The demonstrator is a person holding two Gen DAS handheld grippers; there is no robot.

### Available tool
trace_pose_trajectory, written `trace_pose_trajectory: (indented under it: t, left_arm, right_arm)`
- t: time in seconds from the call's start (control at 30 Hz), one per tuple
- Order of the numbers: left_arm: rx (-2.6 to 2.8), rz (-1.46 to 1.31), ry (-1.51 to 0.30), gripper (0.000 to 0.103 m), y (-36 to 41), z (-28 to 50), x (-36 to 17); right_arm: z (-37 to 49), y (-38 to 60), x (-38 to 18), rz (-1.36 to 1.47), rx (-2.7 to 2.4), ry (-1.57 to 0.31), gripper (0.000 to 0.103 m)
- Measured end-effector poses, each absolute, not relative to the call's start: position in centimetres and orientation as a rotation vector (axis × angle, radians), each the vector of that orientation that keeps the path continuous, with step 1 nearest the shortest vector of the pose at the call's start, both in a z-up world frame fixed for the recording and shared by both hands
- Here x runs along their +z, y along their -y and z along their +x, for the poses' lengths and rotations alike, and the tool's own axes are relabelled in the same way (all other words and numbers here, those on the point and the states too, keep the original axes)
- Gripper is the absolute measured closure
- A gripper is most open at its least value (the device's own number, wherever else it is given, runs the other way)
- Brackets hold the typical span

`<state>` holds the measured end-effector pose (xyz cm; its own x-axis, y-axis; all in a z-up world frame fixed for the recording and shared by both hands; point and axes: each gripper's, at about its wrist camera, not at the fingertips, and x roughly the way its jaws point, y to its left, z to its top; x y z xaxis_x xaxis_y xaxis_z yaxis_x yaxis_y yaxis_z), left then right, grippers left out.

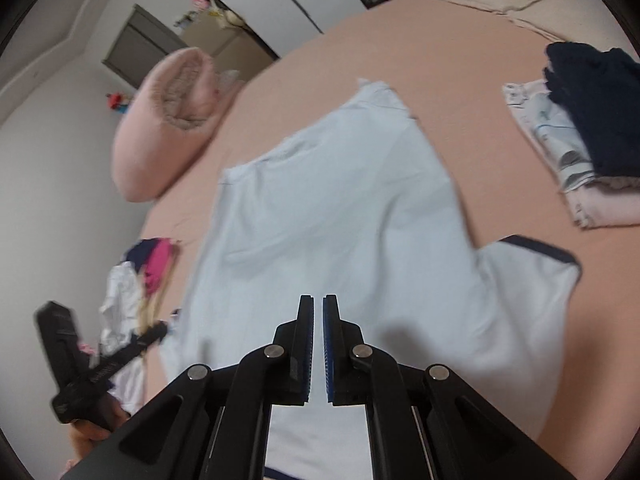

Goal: Fold clothes

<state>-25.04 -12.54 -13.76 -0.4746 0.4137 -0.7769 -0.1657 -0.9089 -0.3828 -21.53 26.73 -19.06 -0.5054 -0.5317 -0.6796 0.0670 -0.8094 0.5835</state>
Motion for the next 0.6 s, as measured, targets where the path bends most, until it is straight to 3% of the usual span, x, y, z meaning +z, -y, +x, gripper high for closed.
trace_pose_trajectory:
  t: [0.07, 0.17, 0.2, 0.23, 0.27, 0.3, 0.43, 0.6]
  left_arm:
    - [2.471, -1.412, 0.438, 0.098, 14.8, -24.6, -14.2]
    - [2.649, -1.461, 0.708, 0.094, 20.9, -23.5, -15.1]
    - [2.67, -1.49, 0.837, 0.085, 22.9, -23.0, -15.8]
    - [2.674, -1.517, 0.966, 0.068, 24.8, -22.6, -16.6]
    - [2.634, -1.537, 1.082, 0.058, 26.2, -22.3, -17.6]
    - [2.576, -1.54, 1.173, 0.049, 27.1, -22.1, -18.6]
    - [2.482, -1.466, 1.274, 0.049, 28.2, -21.9, -20.2]
    - [2.43, -1.41, 1.319, 0.049, 27.5, -23.0, -20.8]
  right_arm:
    - [-20.7, -27.8, -18.5, 1.303, -2.357, 0.713, 0.1]
    - [-19.7, -32.0, -18.0, 1.29, -2.485, 0.846, 0.098]
    - [-19.3, -33.6, -17.9, 1.289, -2.533, 0.904, 0.091]
    - [-19.1, -34.9, -18.5, 1.31, -2.562, 0.986, 0.083]
    - [-18.8, -36.5, -19.3, 1.354, -2.576, 1.064, 0.065]
    - [-18.7, -37.7, -20.5, 1.412, -2.564, 1.143, 0.059]
    - [-17.8, -40.0, -24.7, 1.539, -2.413, 1.354, 0.059]
    - [-18.7, -40.3, -25.6, 1.472, -2.359, 1.413, 0.059]
